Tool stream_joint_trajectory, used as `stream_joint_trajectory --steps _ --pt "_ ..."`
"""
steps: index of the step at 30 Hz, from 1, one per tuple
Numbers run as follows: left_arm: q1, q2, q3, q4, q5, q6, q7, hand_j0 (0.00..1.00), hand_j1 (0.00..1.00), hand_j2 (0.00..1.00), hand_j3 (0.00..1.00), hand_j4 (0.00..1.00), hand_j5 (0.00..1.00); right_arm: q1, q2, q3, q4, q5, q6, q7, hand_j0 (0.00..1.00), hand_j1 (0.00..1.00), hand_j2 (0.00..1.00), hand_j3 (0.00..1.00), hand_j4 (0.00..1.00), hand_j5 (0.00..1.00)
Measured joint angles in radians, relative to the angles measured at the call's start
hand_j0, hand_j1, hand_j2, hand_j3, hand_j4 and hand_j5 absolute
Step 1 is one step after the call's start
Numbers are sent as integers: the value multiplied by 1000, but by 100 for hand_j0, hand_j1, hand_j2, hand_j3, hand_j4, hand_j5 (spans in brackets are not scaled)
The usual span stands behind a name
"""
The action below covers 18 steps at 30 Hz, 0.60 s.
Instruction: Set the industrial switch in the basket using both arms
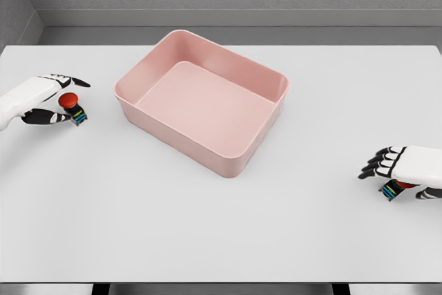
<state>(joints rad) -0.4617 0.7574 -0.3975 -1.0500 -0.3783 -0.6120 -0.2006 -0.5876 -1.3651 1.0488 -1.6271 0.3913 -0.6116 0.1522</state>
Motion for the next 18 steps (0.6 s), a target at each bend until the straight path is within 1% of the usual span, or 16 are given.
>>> stream_joint_trajectory --steps 3,6,7,10,11,12,14,15,16,18 --pt "2 1 1 1 1 0 -1 74 74 74 74 74 74 0 -1 0 -1 0 0 1 80 80 80 80 80 80" --pt "5 2 1 1 2 0 -1 67 67 67 67 67 67 2 -2 2 -1 1 0 2 76 76 76 76 76 76" --pt "8 2 1 1 3 0 -1 67 67 67 67 67 67 1 -2 3 -2 1 0 3 76 76 76 76 76 76" --pt "11 3 1 -2 5 0 -1 61 61 61 61 61 61 6 -3 4 -3 1 0 4 75 75 75 75 75 75" --pt "12 4 1 -2 6 0 -1 61 61 61 61 61 61 6 -3 4 -3 1 0 4 74 74 74 74 74 74" --pt "12 4 1 -2 6 0 -1 61 61 61 61 61 61 6 -4 4 -3 0 0 4 72 72 72 72 72 72" --pt "12 6 1 -3 7 0 -2 56 56 56 56 56 56 6 -4 4 -3 0 0 4 72 72 72 72 72 72" --pt "12 6 1 -4 8 0 -2 55 55 55 55 55 55 6 -5 4 -3 0 0 4 71 71 71 71 71 71" --pt "12 7 1 -5 8 0 -2 55 55 55 55 55 55 6 -5 4 -3 0 0 4 67 67 67 67 67 67" --pt "14 9 1 -8 10 0 -2 55 55 55 55 55 55 6 -7 3 -3 0 0 5 65 65 65 65 65 65"
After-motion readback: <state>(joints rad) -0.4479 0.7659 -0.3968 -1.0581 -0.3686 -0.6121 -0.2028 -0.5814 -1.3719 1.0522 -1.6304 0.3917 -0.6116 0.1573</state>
